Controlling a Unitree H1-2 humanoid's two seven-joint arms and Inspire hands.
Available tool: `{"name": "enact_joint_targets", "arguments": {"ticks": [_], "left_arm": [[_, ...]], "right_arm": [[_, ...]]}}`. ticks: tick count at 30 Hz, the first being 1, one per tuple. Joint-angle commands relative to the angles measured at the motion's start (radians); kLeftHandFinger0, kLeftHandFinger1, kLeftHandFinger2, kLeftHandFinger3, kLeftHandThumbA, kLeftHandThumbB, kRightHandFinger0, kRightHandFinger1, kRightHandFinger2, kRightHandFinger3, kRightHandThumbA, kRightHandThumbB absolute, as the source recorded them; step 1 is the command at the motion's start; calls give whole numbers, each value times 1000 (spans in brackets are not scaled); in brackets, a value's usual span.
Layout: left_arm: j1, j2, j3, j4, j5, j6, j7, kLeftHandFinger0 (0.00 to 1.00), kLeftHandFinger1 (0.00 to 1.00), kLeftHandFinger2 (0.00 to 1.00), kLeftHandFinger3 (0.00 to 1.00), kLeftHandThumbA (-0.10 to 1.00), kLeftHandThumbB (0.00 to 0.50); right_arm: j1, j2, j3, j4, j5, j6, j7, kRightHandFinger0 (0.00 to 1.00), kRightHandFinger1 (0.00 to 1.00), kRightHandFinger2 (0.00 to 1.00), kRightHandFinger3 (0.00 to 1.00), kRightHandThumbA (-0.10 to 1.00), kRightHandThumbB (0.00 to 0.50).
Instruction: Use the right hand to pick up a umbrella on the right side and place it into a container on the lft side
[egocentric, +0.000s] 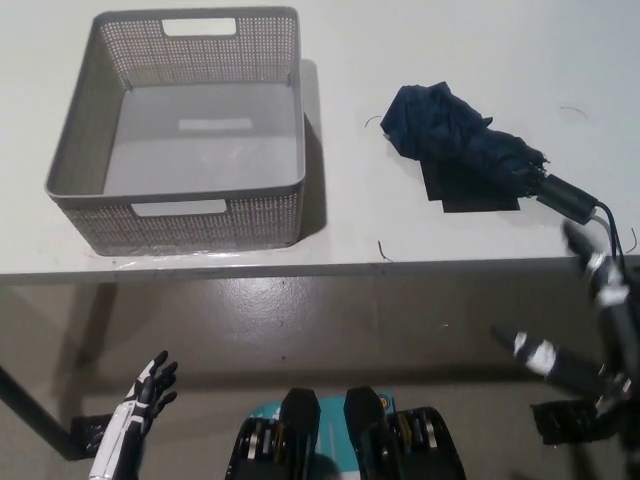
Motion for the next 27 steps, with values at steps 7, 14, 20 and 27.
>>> {"name": "enact_joint_targets", "arguments": {"ticks": [7,14,20,27], "left_arm": [[19,26,19,-13,-8,-100,-9,1000,1000,1000,1000,1000,182],[28,31,17,-20,-19,-96,-21,1000,1000,1000,1000,1000,181],[35,30,12,-22,-18,-99,-23,1000,1000,1000,1000,1000,167],[47,28,8,-22,-9,-107,-21,1000,1000,1000,1000,1000,167]], "right_arm": [[-624,-196,46,90,-147,475,211,1000,1000,1000,1000,1000,425],[-895,-184,125,542,-130,464,245,1000,1000,1000,1000,1000,399],[-1064,-144,181,917,-126,428,253,1000,1000,1000,1000,1000,354],[-1195,-81,221,1331,-129,342,200,1000,1000,1000,1000,1000,407]]}}
